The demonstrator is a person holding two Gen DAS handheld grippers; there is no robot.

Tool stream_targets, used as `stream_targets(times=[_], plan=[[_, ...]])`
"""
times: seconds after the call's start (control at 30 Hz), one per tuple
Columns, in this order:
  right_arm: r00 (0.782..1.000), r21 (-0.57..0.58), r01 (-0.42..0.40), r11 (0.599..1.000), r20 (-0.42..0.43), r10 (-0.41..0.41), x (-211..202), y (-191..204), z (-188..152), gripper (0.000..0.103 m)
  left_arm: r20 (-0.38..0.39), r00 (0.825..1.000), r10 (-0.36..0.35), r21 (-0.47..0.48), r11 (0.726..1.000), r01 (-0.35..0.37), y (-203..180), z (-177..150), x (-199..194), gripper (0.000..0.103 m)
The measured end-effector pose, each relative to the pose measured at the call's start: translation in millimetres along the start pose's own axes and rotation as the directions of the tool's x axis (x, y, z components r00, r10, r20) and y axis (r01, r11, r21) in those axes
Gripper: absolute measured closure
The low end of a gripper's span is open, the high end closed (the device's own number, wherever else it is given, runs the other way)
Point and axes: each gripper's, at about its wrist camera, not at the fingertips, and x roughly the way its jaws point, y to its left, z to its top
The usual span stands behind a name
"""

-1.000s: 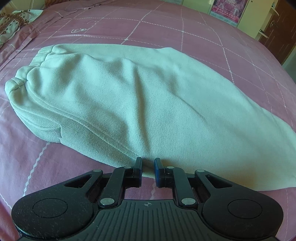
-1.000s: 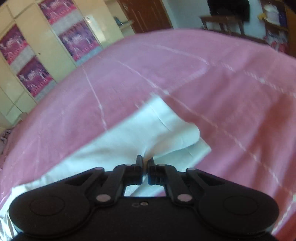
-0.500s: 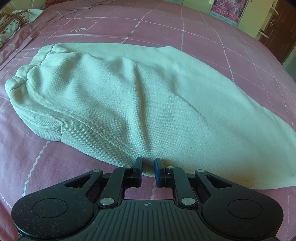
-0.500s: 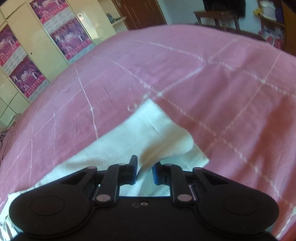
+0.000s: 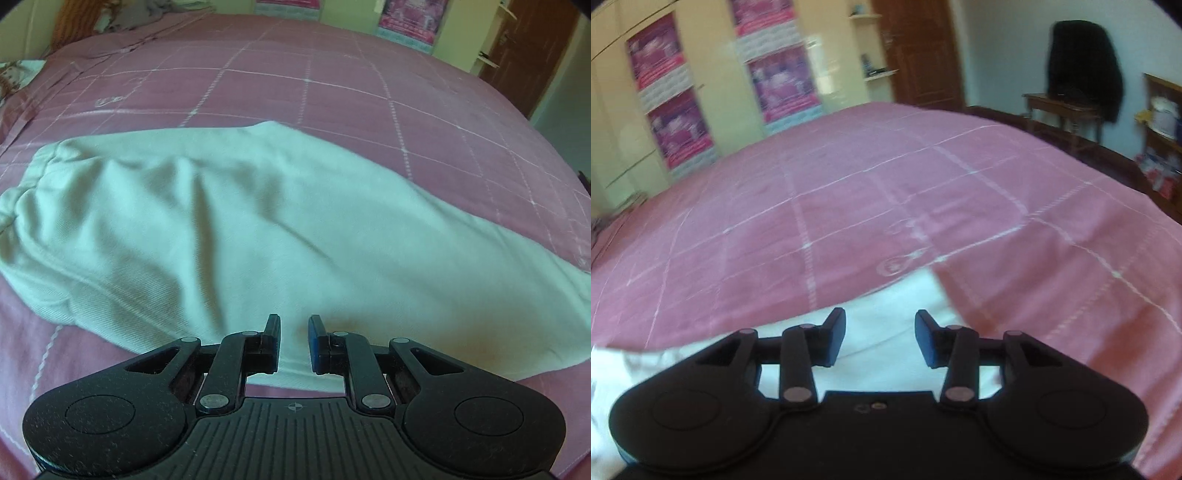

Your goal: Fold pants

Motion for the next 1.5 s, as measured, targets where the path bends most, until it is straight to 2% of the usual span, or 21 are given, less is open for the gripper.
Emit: stream_targets(times=[0.07, 0.2, 0.33, 0.47, 0.53, 0.6, 0.67, 0.73, 0.8, 0.9, 1.0, 1.1, 1.13, 1.23, 1.27, 1.33, 1.4, 1.43, 1.5], plan=[[0.994, -0.077, -0.096, 0.992, -0.054, 0.092, 18.0, 33.4, -5.3, 0.064, -0.012, 0.999, -0.037, 0.022, 0.999, 0.037, -18.9, 7.7, 9.3, 0.089], [0.974, -0.122, -0.197, 0.973, -0.136, 0.18, 43.8, 84.4, -21.3, 0.065, -0.044, 0.996, -0.084, 0.084, 0.993, 0.087, -62.5, 20.3, 37.5, 0.089], [0.957, -0.257, -0.261, 0.931, -0.192, 0.215, 66.0, 144.5, -29.8, 0.066, -0.031, 0.997, -0.066, 0.183, 0.981, 0.071, -106.3, 34.6, 67.0, 0.089], [0.934, -0.335, -0.335, 0.881, -0.244, 0.263, 89.2, 185.7, -33.3, 0.067, 0.004, 1.0, -0.031, 0.189, 0.982, 0.029, -120.2, 62.5, 94.2, 0.089], [0.948, -0.413, -0.292, 0.862, -0.247, 0.203, 105.3, 196.6, -35.1, 0.067, 0.016, 1.0, -0.016, 0.182, 0.983, 0.013, -120.9, 77.2, 105.4, 0.089], [0.969, -0.467, -0.223, 0.856, -0.205, 0.14, 115.0, 191.5, -33.2, 0.065, 0.021, 1.0, -0.005, 0.175, 0.985, 0.002, -117.9, 91.6, 116.8, 0.089], [0.981, -0.447, -0.156, 0.881, -0.171, 0.088, 125.5, 174.0, -23.4, 0.065, 0.047, 0.999, 0.011, 0.151, 0.988, -0.018, -114.8, 100.5, 118.0, 0.089], [0.987, -0.387, -0.094, 0.918, -0.159, 0.034, 131.4, 155.7, -12.1, 0.06, 0.064, 0.995, 0.071, 0.084, 0.994, -0.077, -106.2, 106.9, 115.6, 0.089], [0.983, -0.306, -0.119, 0.945, -0.17, 0.068, 120.5, 141.7, -6.0, 0.062, 0.041, 0.998, 0.045, 0.035, 0.998, -0.046, -94.2, 105.1, 112.9, 0.089], [0.981, -0.314, -0.176, 0.933, -0.133, 0.14, 81.0, 134.7, -18.1, 0.062, 0.035, 0.999, 0.021, 0.09, 0.996, -0.024, -91.6, 78.5, 94.9, 0.089], [0.976, -0.353, -0.209, 0.912, -0.129, 0.174, 48.7, 127.4, -39.0, 0.06, 0.017, 1.0, -0.004, 0.107, 0.994, 0.002, -85.3, 43.9, 76.8, 0.089], [0.983, -0.384, -0.144, 0.912, -0.159, 0.088, 48.5, 105.1, -54.8, 0.06, 0.055, 0.998, 0.011, 0.168, 0.986, -0.021, -78.8, 17.6, 69.6, 0.089], [0.985, -0.365, -0.136, 0.921, -0.149, 0.087, 47.9, 91.8, -56.6, 0.06, 0.058, 0.998, 0.022, 0.182, 0.983, -0.032, -78.3, 15.1, 66.9, 0.089], [0.993, -0.31, -0.047, 0.95, -0.114, 0.012, 38.9, 61.8, -46.8, 0.062, 0.03, 0.999, 0.041, 0.148, 0.988, -0.045, -72.8, 13.2, 50.4, 0.089], [0.994, -0.276, -0.022, 0.961, -0.109, -0.009, 34.0, 53.3, -43.1, 0.062, 0.028, 0.999, 0.024, 0.128, 0.991, -0.027, -70.2, 10.5, 42.5, 0.089], [0.997, -0.169, -0.011, 0.986, -0.076, -0.002, 14.8, 34.1, -41.2, 0.058, 0.039, 0.999, 0.004, 0.126, 0.992, -0.009, -70.8, -0.9, 28.5, 0.088], [0.998, -0.175, 0.01, 0.985, -0.055, -0.02, 1.3, 29.7, -46.8, 0.047, 0.017, 1.0, 0.002, 0.163, 0.987, -0.005, -76.4, -15.8, 27.4, 0.088], [0.996, -0.188, 0.026, 0.982, -0.079, -0.042, 3.7, 27.1, -51.3, 0.046, 0.018, 1.0, 0.015, 0.181, 0.983, -0.018, -78.3, -22.2, 29.3, 0.088], [0.994, -0.145, 0.019, 0.989, -0.101, -0.034, 3.6, 11.6, -59.5, 0.049, 0.035, 0.999, 0.034, 0.203, 0.978, -0.041, -79.2, -28.5, 27.7, 0.087]])
